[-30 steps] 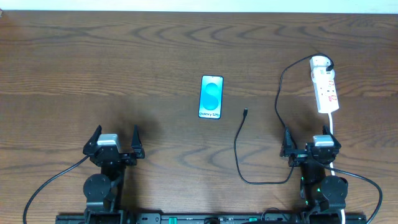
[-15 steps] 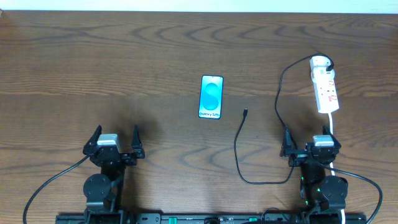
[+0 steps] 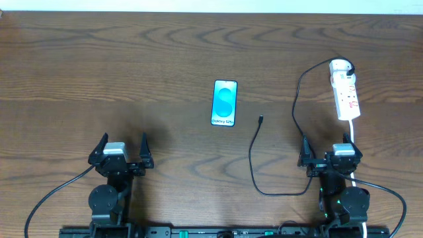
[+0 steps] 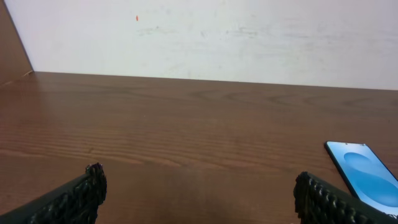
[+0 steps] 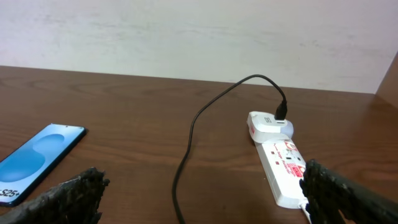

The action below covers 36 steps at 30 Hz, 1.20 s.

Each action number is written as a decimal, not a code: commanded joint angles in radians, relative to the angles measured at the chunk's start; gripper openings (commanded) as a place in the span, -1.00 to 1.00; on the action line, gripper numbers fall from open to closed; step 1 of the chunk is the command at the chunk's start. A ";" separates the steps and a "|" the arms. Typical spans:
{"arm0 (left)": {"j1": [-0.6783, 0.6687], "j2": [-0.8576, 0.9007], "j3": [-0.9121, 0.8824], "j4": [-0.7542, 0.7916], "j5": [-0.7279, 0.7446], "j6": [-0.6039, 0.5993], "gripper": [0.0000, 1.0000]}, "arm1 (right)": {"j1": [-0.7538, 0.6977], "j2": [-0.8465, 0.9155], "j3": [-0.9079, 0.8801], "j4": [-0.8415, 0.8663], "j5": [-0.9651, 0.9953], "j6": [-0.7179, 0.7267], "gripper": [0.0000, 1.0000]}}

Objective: Plug charger to phone and switch on socket

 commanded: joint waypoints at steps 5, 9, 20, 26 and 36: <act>-0.004 -0.006 -0.010 -0.047 -0.015 0.002 0.96 | -0.008 -0.001 -0.001 -0.005 -0.005 -0.009 0.98; -0.004 -0.006 -0.010 -0.046 -0.015 0.002 0.96 | -0.008 -0.001 -0.001 -0.004 -0.005 -0.009 0.99; -0.004 -0.006 -0.010 -0.043 -0.005 -0.110 0.96 | -0.008 -0.001 -0.001 -0.005 -0.005 -0.009 0.98; -0.004 -0.006 -0.009 0.048 0.098 -0.192 0.96 | -0.008 -0.001 -0.001 -0.004 -0.005 -0.009 0.99; -0.004 -0.005 0.000 0.076 0.096 -0.218 0.96 | -0.008 -0.001 -0.001 -0.005 -0.005 -0.009 0.99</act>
